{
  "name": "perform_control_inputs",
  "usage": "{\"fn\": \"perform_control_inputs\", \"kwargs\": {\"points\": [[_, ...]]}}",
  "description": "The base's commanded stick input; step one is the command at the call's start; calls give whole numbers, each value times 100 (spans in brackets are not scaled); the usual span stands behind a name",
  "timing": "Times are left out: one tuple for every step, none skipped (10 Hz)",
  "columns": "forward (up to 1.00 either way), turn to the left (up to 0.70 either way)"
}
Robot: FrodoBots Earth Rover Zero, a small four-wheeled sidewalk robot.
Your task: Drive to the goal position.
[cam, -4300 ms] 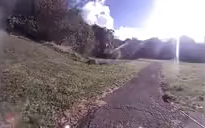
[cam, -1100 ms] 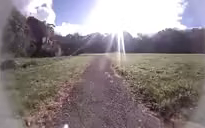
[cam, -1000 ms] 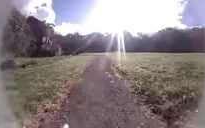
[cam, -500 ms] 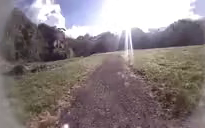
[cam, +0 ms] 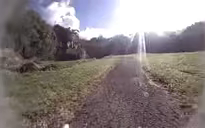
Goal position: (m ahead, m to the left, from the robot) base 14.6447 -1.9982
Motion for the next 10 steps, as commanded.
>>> {"fn": "perform_control_inputs", "kwargs": {"points": [[70, -35], [70, -35], [70, -35], [70, -35], [70, -35], [70, -35], [70, -35], [70, 0], [70, 0], [70, 0]]}}
